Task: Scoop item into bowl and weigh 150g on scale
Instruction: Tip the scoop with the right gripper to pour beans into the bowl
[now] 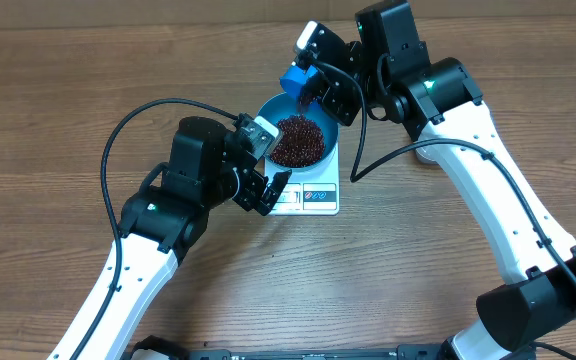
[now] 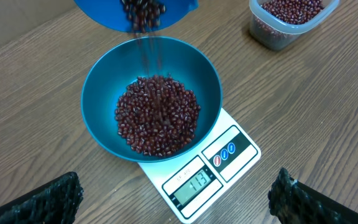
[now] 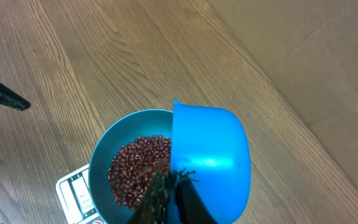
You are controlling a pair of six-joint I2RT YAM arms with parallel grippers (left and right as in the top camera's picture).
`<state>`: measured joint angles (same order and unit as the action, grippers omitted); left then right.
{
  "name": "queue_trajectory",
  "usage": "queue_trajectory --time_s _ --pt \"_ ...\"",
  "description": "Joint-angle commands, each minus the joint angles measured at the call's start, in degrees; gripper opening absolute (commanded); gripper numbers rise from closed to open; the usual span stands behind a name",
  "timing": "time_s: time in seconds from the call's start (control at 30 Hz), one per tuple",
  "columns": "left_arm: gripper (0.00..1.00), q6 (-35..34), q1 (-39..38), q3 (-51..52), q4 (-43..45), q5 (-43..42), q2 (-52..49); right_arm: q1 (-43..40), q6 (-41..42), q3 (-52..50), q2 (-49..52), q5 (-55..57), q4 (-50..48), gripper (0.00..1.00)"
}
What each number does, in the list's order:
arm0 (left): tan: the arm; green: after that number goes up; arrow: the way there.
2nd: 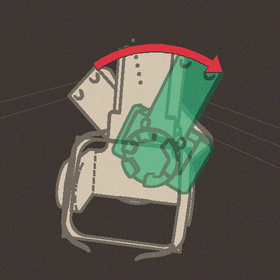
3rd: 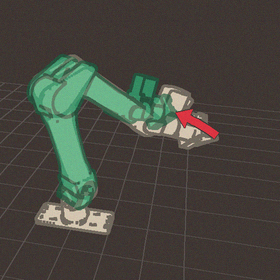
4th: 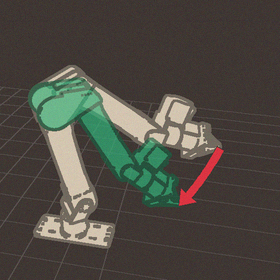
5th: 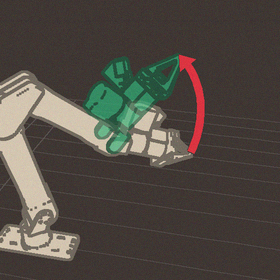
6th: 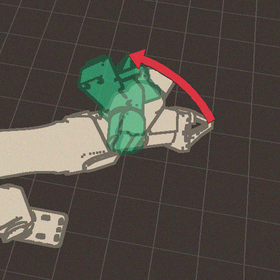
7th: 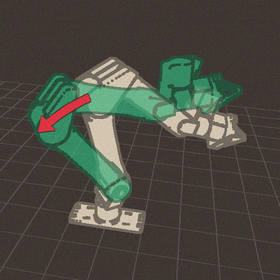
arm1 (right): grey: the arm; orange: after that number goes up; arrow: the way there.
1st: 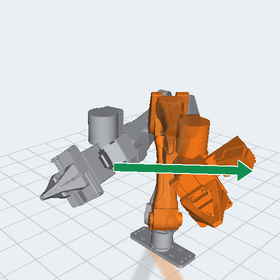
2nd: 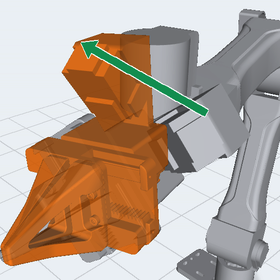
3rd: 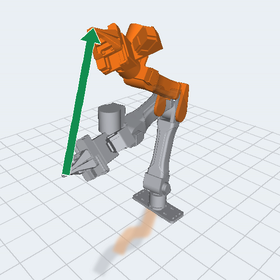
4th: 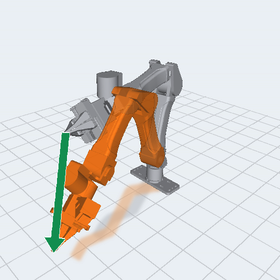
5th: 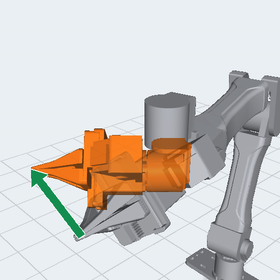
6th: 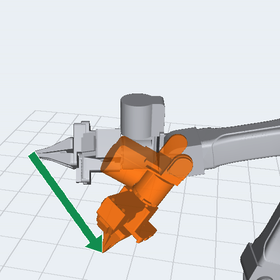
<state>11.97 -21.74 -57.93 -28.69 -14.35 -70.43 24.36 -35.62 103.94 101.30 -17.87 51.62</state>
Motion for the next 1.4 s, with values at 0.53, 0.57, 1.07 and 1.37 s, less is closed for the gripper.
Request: queue_trajectory --time_s 0.53,0.57,1.07,1.37 --pt "1.00 -0.39 -0.04 -1.38 0.22 -0.26 -0.17 0.13 -3.10 1.77 -1.31 -1.33 -0.22 0.04" --pt "1.00 -0.39 -0.04 -1.38 0.24 -0.26 -0.17 0.13 -3.96 1.77 -1.31 -1.51 0.02 0.04" --pt "1.00 -0.39 -0.04 -1.38 0.22 -0.13 -0.17 0.13 -9.11 1.77 -1.31 -2.01 1.36 0.04" --pt "1.00 -0.39 -0.04 -1.38 0.20 -0.15 -0.17 0.13 -9.49 1.77 -1.31 -4.09 1.57 0.04"
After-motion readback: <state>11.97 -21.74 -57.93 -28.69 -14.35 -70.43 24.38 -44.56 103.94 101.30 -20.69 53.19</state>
